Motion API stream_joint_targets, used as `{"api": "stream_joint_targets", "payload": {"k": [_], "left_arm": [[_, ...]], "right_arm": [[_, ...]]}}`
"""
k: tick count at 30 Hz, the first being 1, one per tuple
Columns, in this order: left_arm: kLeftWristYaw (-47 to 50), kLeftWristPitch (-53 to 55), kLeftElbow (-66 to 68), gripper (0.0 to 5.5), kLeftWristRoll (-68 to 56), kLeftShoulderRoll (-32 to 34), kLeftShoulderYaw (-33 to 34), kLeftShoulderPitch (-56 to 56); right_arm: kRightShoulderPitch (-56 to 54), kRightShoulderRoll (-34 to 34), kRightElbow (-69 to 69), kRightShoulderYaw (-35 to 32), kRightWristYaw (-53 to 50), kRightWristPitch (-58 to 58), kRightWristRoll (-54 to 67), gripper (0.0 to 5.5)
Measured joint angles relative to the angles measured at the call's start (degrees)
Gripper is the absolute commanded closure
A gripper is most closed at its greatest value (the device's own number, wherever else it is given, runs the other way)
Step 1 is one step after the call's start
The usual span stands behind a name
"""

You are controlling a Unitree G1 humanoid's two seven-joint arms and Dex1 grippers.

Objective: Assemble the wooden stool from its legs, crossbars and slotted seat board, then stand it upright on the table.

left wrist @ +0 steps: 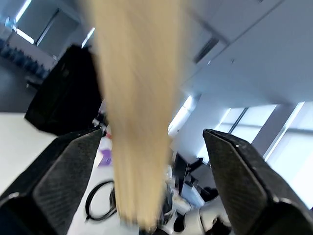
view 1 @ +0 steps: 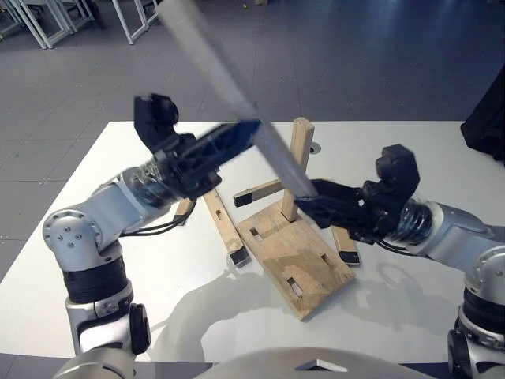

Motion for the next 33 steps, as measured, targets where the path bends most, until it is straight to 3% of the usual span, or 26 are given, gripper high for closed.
{"api": "stream_joint_targets", "payload": {"k": [4,11,16,21,27,30,33], "left_arm": [[2.05,-1.4,0.09,1.97,-3.49,1.75,-2.68,0.0],[-8.39,3.69,-0.19,3.08,-3.52,11.54,-2.51,2.3],[-8.53,3.13,-0.03,3.13,-3.06,12.63,-3.07,2.33],[-6.85,-1.25,1.04,3.43,-1.15,11.83,-2.56,3.53],[-10.99,-4.28,1.63,3.45,13.24,14.26,3.43,11.5],[-14.71,-4.92,1.11,3.45,17.81,16.1,6.7,14.63],[-22.8,-8.07,-1.14,3.45,26.23,16.97,7.28,17.92]], "right_arm": [[0.48,-1.16,-0.72,3.22,0.24,0.03,0.64,3.48],[0.35,-4.32,-0.72,4.42,2.89,-0.44,0.74,3.48],[0.34,-4.86,-0.67,5.17,3.12,-1.11,0.49,3.48],[0.08,-5.4,1.09,5.32,0.03,-2.07,2.83,2.45],[4.58,-10.22,1.59,0.38,-1.3,-3.47,0.56,1.24],[10.76,-12.84,-0.89,1.14,1.24,-4.12,-6.26,1.15],[17.88,-17.44,-4.41,8.12,6.32,-4.8,-18.94,1.15]]}}
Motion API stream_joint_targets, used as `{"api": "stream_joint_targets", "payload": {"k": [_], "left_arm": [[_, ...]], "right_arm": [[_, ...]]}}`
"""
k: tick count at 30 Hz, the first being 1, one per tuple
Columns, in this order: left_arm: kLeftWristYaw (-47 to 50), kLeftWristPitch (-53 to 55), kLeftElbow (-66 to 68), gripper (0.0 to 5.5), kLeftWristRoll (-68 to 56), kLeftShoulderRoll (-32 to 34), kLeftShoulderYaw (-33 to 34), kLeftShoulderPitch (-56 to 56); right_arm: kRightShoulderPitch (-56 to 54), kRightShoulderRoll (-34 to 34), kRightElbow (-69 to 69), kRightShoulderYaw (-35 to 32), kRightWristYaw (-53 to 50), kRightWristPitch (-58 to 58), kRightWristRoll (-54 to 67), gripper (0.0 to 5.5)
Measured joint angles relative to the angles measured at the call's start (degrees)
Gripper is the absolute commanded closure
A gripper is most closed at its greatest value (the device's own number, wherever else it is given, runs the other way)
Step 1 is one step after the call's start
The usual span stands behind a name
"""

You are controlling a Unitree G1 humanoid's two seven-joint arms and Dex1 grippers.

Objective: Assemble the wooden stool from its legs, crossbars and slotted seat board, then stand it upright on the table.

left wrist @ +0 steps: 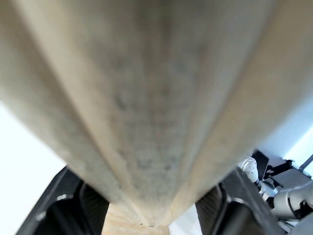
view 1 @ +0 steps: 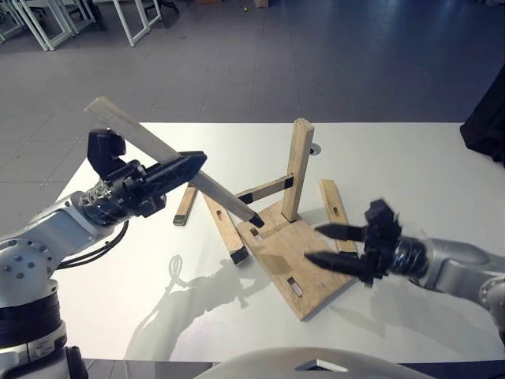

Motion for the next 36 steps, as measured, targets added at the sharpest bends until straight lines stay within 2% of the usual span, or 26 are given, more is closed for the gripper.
{"api": "stream_joint_targets", "payload": {"k": [3,6,9,13,24,32,36], "left_arm": [[-9.37,-8.21,-1.62,3.45,13.79,-0.58,-5.4,3.46],[-13.62,-17.52,0.54,3.45,27.77,-3.3,-12.93,4.56],[-14.78,-24.6,5.02,3.45,35.22,-8.18,-16.56,4.65],[-14.75,-27.65,7.94,3.45,37.31,-12.51,-16.8,4.7],[-20.08,-37.04,13.66,3.45,44.19,-12.95,-20.16,4.83],[-17.56,-30.22,17.82,3.45,44.29,-12.59,-20.98,-2.19],[-18.0,-29.35,18.75,3.45,43.74,-12.69,-20.36,-2.35]], "right_arm": [[4.1,-3.86,-0.8,8.78,4.12,-2.61,-13.71,1.15],[4.52,-4.42,0.35,12.83,6.17,-5.68,-22.15,1.15],[4.59,-4.34,1.01,14.4,7.84,-7.11,-26.17,1.15],[4.54,-4.29,1.67,15.37,10.57,-8.04,-29.06,1.15],[3.51,-3.57,2.53,15.34,14.01,-8.1,-32.69,1.15],[3.38,-3.24,2.53,15.34,15.21,-8.11,-34.85,1.15],[3.39,-3.04,2.55,15.34,15.41,-8.12,-35.6,1.15]]}}
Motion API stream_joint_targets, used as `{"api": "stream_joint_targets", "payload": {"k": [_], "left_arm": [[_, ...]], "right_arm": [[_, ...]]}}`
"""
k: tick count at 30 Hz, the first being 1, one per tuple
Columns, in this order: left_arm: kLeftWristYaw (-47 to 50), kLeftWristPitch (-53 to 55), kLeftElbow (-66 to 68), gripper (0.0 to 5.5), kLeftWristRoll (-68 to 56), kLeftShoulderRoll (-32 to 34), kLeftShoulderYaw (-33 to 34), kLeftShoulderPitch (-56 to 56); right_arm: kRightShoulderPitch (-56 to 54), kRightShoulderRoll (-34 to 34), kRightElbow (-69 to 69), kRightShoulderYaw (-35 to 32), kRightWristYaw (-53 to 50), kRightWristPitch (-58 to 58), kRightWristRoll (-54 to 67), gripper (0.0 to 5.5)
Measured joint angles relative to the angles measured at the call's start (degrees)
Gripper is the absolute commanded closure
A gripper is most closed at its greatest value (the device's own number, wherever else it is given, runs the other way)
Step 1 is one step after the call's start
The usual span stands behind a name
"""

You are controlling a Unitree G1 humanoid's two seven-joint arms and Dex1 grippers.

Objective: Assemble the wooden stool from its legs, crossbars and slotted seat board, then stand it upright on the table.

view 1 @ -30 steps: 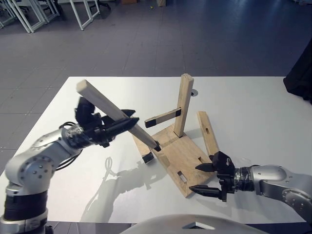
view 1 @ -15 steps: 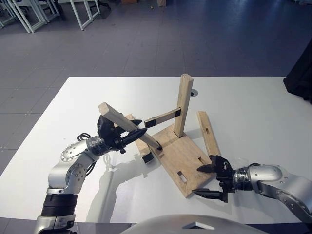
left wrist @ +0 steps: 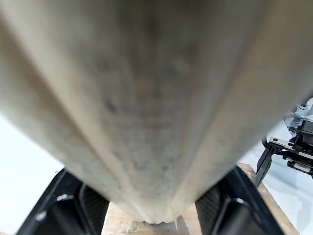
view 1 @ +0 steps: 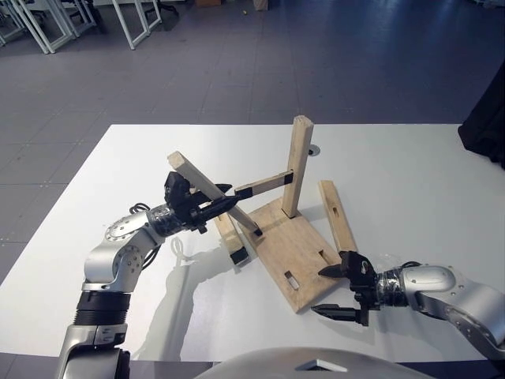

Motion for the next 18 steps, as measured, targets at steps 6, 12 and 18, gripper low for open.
{"api": "stream_joint_targets", "payload": {"k": [6,12,18], "left_arm": [[-1.07,-2.07,-0.82,3.45,2.05,0.8,-1.78,0.07],[0.59,1.65,-2.18,3.45,2.53,2.38,-3.24,-2.02],[0.98,3.19,-1.64,3.45,3.47,3.45,-5.2,-4.61]], "right_arm": [[-0.07,0.0,0.71,0.0,1.55,0.0,-0.89,1.15],[-0.06,0.1,1.08,0.0,2.02,-0.1,-1.72,1.15],[-0.06,0.5,1.13,0.06,2.06,-0.38,-2.27,1.15]]}}
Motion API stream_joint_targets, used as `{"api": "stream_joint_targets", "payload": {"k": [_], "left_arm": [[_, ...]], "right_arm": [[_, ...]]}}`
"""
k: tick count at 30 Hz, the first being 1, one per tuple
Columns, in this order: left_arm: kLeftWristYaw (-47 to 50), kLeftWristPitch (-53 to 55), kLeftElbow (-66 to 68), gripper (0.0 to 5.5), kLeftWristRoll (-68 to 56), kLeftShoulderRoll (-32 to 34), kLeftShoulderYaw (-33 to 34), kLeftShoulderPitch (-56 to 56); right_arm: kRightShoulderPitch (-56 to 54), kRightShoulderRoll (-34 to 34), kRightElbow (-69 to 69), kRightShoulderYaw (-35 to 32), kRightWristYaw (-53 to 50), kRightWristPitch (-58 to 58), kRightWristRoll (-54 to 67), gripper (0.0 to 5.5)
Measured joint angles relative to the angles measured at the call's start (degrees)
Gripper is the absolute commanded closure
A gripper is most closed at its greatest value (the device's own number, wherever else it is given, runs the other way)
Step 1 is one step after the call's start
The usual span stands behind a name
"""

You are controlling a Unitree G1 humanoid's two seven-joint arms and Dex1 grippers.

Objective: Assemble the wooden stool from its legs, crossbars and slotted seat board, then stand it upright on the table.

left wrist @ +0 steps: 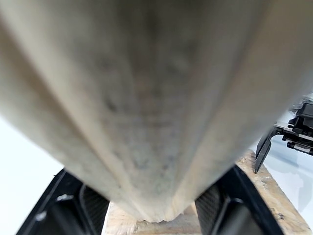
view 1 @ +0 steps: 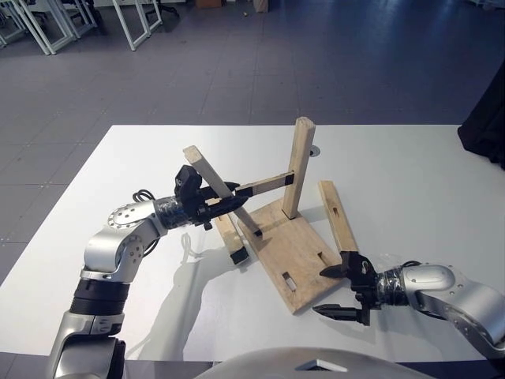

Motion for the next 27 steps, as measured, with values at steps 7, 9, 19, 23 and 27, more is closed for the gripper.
{"api": "stream_joint_targets", "payload": {"k": [7,9,19,23,27], "left_arm": [[0.06,3.07,2.35,3.45,0.01,0.8,-1.37,-3.07],[-0.01,3.58,3.82,3.45,-0.01,0.8,-1.44,-3.99],[0.05,1.51,6.32,3.45,1.03,2.13,-5.12,-6.59],[0.56,-1.89,6.43,3.45,1.08,2.84,-7.02,-6.44],[0.69,-4.24,6.57,3.45,1.08,3.17,-7.97,-6.09]], "right_arm": [[0.0,0.64,0.01,0.39,0.02,0.0,-1.11,1.15],[0.0,0.94,0.04,0.46,0.18,-0.01,-1.18,1.15],[-0.2,1.46,0.55,0.48,1.0,-0.13,-1.46,1.15],[-0.91,5.28,1.25,-2.19,-1.55,1.59,1.32,1.72],[-7.54,16.72,2.32,-11.51,-11.99,6.14,13.6,2.52]]}}
